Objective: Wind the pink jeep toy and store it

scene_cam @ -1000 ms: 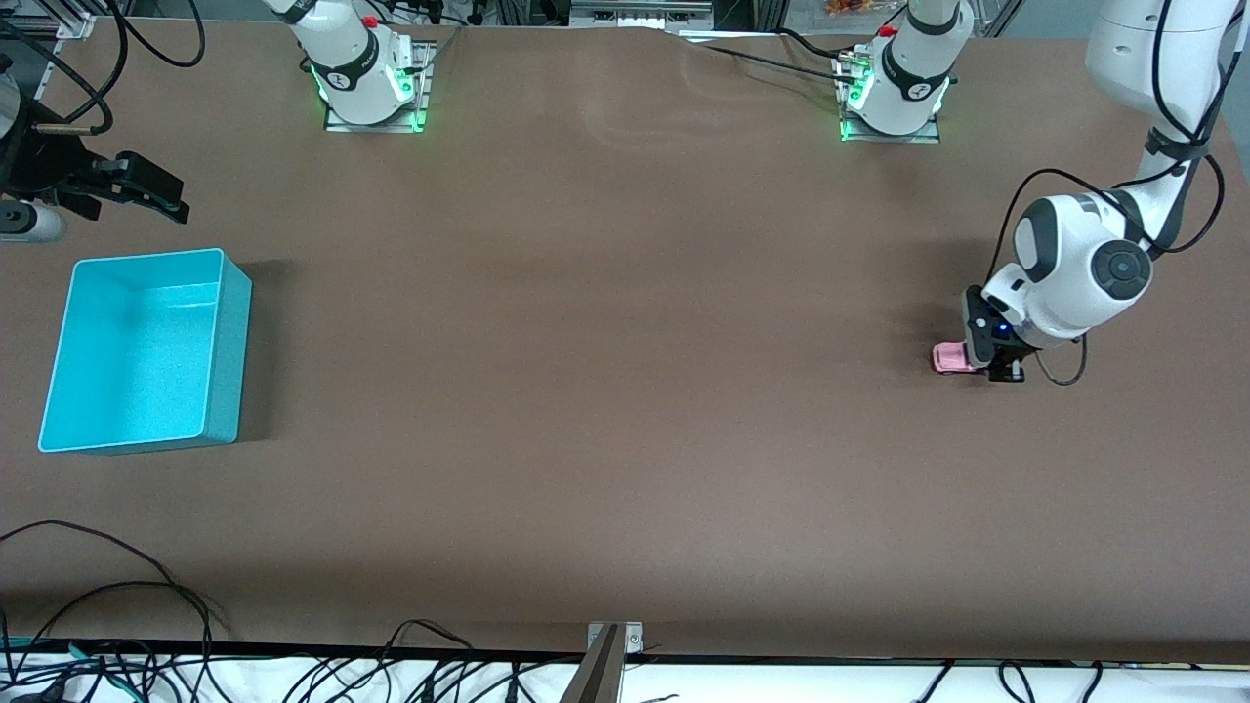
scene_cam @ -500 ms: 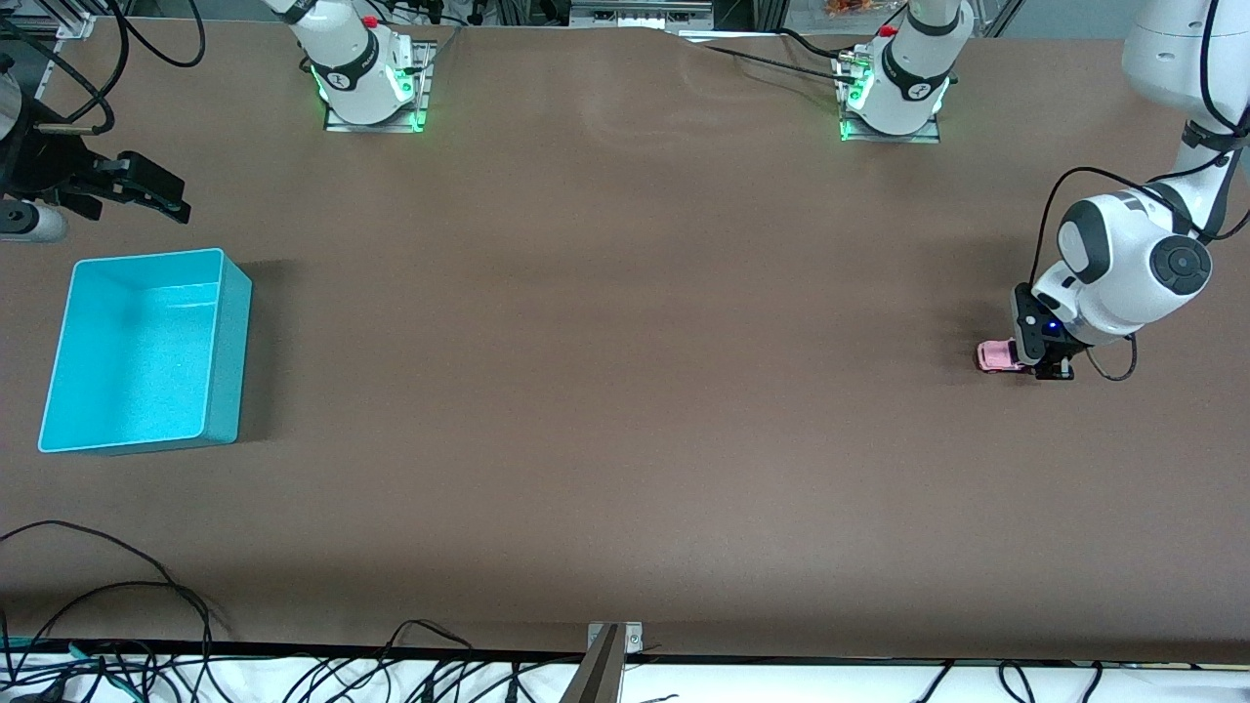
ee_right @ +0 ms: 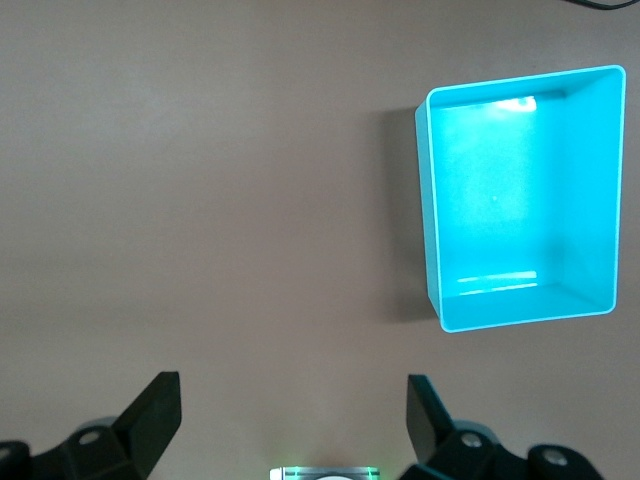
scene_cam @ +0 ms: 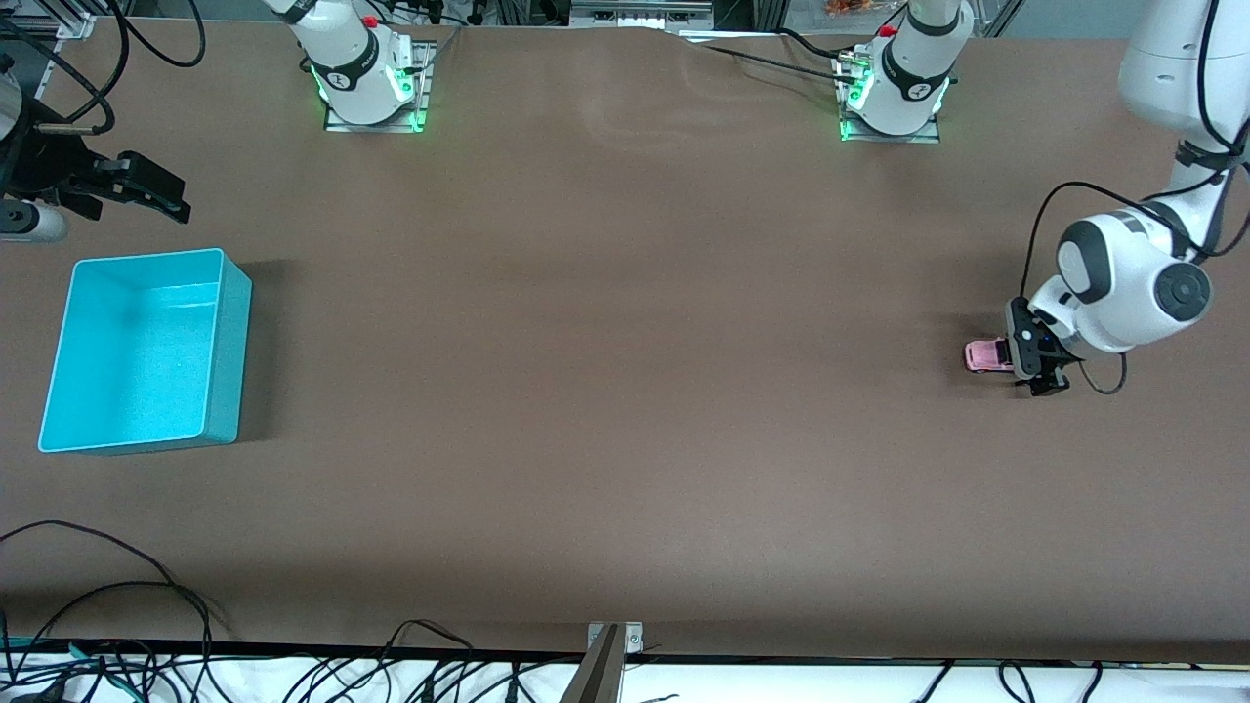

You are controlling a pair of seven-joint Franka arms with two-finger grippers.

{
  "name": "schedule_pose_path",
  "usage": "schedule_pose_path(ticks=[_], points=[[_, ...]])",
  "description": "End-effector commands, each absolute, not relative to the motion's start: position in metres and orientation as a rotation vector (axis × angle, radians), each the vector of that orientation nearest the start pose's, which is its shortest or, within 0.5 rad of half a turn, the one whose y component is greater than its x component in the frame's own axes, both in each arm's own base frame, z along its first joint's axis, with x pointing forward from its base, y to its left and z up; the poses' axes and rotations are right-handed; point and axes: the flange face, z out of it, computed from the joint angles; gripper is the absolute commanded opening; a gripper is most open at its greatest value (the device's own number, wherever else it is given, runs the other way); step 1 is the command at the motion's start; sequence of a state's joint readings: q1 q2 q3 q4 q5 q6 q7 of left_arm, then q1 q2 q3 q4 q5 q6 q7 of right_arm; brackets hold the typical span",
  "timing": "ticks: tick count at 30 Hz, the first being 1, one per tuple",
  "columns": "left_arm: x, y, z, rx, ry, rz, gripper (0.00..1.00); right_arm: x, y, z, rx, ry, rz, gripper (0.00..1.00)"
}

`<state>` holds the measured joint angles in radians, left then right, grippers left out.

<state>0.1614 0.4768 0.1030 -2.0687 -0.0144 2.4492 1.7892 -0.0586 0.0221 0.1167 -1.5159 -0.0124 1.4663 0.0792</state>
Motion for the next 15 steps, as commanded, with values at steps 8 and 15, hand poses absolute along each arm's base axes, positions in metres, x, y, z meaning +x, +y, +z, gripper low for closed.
schedule_pose_path(ticks=[8,15], points=[[0.61,0.115,0.388,-2.28,2.262,0.248,1.0,0.547,0.03,0.63,-3.144,0.039,0.12,1.0],[0.61,0.111,0.445,-2.26,2.188,0.112,1.0,0.548,0.03,0.628,-3.144,0.039,0.125,1.0]])
